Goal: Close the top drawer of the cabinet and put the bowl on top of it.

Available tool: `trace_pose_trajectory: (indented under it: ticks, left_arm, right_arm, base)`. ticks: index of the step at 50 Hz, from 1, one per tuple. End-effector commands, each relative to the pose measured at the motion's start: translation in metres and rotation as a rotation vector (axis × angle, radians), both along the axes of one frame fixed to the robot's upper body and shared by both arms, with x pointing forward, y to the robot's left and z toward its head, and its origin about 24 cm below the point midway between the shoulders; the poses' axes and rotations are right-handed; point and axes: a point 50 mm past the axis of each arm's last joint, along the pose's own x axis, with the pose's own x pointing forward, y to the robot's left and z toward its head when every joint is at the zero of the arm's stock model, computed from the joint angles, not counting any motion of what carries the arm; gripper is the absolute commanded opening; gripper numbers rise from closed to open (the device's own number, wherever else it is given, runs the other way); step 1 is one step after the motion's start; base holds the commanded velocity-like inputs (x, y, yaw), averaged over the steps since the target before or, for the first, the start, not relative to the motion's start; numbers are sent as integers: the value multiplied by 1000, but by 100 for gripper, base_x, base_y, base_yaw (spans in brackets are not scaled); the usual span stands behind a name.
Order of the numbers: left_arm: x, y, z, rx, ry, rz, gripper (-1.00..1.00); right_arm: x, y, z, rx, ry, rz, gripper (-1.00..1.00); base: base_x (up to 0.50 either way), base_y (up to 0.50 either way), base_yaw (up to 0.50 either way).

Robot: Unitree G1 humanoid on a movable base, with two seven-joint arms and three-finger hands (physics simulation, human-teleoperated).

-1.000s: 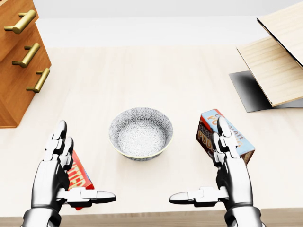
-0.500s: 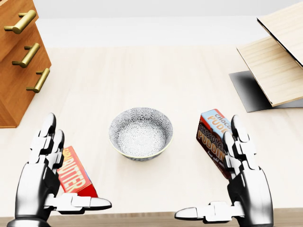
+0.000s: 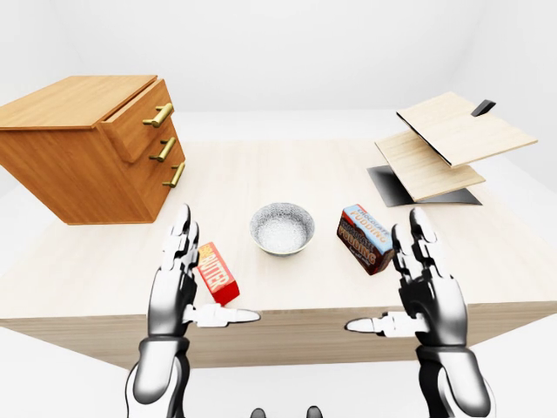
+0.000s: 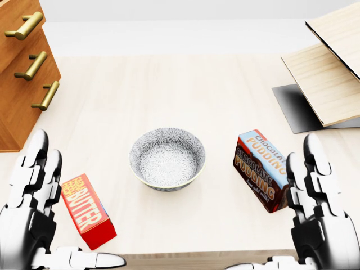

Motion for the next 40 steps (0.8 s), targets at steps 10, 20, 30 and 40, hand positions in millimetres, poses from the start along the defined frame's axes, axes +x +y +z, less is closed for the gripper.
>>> trace_pose_trajectory:
  ticks: [10,20,30,40]
  left_arm:
    - [-25,-8,10,42,-26,0,100]
    - [-27,-8,11,43,-30,0,100]
    - [-26,-6,12,37,-32,7,100]
    - [-27,-5,14,33,-37,8,100]
  right_arm:
    - [-18,-7,17,25,-79,-13,100]
    - [-20,-7,17,25,-81,-16,100]
    - [-21,-7,18,26,-92,-10,100]
    - [-22,-6,18,28,-96,-5,100]
  base:
    - [0,0,0]
    - [0,0,0]
    - [0,0,0]
    - [14,0,0]
